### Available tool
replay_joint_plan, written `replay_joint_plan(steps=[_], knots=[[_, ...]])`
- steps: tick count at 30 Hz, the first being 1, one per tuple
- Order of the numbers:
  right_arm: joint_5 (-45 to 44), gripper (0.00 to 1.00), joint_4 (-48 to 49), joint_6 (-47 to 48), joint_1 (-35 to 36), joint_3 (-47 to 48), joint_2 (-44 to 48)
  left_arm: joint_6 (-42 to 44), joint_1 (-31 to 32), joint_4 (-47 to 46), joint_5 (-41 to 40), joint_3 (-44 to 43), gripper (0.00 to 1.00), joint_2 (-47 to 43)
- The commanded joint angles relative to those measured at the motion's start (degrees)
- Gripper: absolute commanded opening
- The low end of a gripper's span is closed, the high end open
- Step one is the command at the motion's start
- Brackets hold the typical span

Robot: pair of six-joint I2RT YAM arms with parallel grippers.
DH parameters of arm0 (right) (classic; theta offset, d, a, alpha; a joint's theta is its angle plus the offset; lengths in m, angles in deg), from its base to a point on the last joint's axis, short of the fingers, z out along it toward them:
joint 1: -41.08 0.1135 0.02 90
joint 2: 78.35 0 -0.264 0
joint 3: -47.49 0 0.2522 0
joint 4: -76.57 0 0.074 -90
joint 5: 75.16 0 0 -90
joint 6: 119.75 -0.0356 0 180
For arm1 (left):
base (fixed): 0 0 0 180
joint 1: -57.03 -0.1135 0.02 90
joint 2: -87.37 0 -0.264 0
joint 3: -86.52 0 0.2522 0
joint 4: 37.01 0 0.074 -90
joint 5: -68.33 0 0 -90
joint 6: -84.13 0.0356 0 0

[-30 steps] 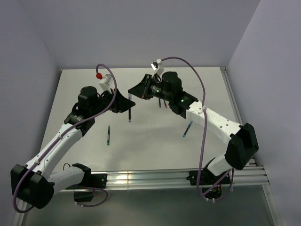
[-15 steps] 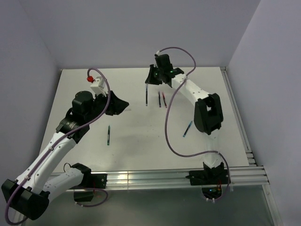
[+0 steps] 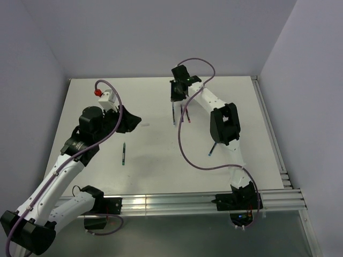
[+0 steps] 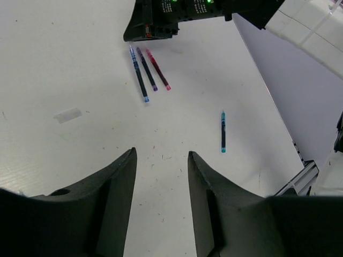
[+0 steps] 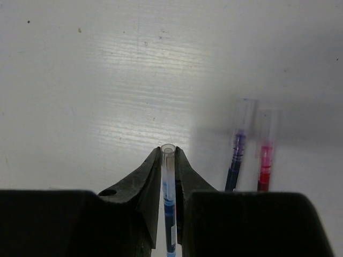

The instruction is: Insert the pens into the pen caps

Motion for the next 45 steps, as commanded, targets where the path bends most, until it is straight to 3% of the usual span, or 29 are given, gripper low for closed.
replay_joint_plan(steps=[1,10,26,32,36,40,45], knots=[[-2.13,0.0,-1.82,2.05,-0.4,2.56,-1.35,0.71,-0.95,-2.19,-0.44,0.99,0.47,-1.12],[-3.8,0.01,-1.99,2.4,-0.67,5.28,-4.16,0.1,-2.27,-3.42,0.97,2.57,0.49,-1.83],[-3.54,0.4,-2.17,2.4,-0.67,7.57,-4.34,0.01,-3.07,-3.69,2.29,2.84,0.49,-1.82],[-6.25,0.41,-2.17,1.26,-0.76,5.56,1.01,0.1,-3.15,-3.51,2.2,2.84,0.48,-2.35],[-12.58,0.38,-1.91,-1.54,-0.84,-4.45,12.95,-0.17,-3.24,-3.42,2.03,2.93,0.49,-3.32],[-16.01,0.37,-1.73,-5.94,-0.93,-22.45,28.65,-0.69,-3.59,-3.16,2.64,2.84,0.5,-4.55],[-19.44,0.34,-1.64,-14.01,-1.28,-42.5,41.87,-1.13,-3.59,-2.28,2.64,2.57,0.5,-5.43]])
